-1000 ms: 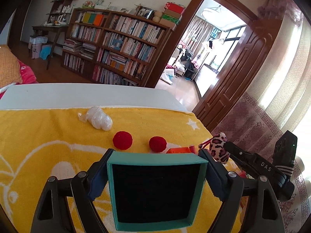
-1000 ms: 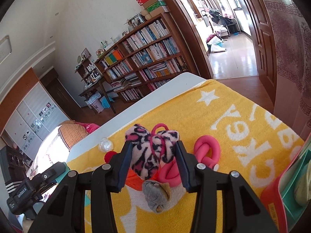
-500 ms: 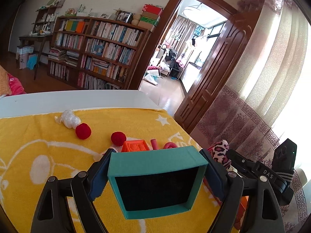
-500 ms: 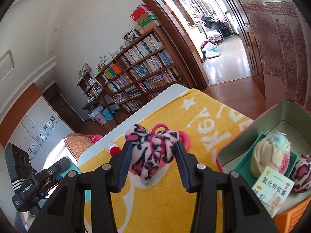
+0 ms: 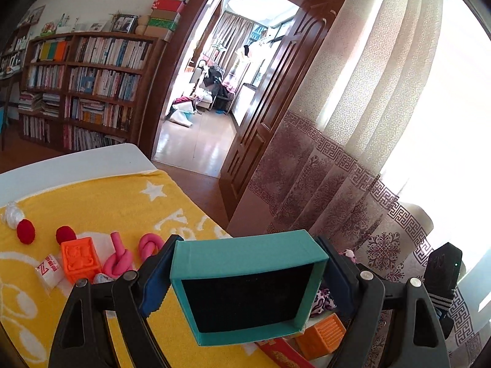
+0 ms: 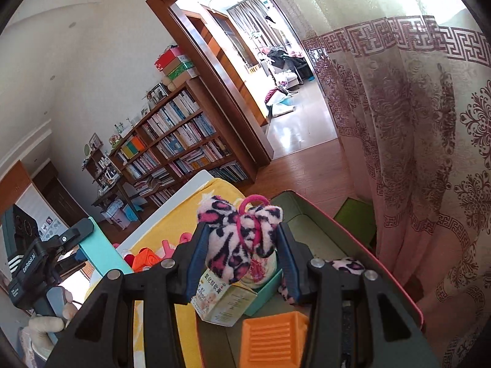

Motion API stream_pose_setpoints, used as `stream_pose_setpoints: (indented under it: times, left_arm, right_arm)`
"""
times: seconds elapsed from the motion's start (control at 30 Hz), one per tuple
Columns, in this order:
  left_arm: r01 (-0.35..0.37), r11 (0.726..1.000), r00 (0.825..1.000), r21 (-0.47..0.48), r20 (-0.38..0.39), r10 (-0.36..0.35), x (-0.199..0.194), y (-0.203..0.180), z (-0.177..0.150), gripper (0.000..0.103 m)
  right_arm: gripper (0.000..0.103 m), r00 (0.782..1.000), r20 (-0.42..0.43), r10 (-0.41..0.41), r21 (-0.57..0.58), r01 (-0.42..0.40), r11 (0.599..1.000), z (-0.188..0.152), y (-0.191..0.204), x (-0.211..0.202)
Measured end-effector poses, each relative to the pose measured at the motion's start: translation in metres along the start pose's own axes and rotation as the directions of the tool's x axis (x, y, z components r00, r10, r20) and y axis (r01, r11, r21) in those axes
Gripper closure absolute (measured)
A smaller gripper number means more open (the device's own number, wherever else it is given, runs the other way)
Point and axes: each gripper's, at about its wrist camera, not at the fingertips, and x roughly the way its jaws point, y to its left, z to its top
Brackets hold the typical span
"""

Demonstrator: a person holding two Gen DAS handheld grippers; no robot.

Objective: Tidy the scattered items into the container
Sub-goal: 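Lift and carry the plush and teal box over the red tin with both grippers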

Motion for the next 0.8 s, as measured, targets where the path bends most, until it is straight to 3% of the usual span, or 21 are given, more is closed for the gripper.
stream_pose_setpoints:
  times: [0.27,0.53,0.8]
  left_arm:
    - [0.019,1.000,0.999,0.008,-0.030,-0.019,0.058,-0.039,0.010,0.016]
    - [-0.059,0.997,0.995,-0.049,-0.087,0.055,0.105,-0.040,-0.006,0.016]
    - [-0.108,0.992,0.977,-0.067,-0.194,0.093,0.138,-0.037,-0.018,0.016]
  right_arm:
    - [0.055,1.000,-0.003,-0.020,-0.013,0.020,1.000,0.001,-0.020,-0.008]
    - [0.055,0.999,-0.037,-0.005,-0.029,0.004,1.000,-0.004,-0.032,-0.005]
    - [0.055,0.998,-0.062,0.002,-0.028,-0.004,1.000,-0.007,-0.039,0.001]
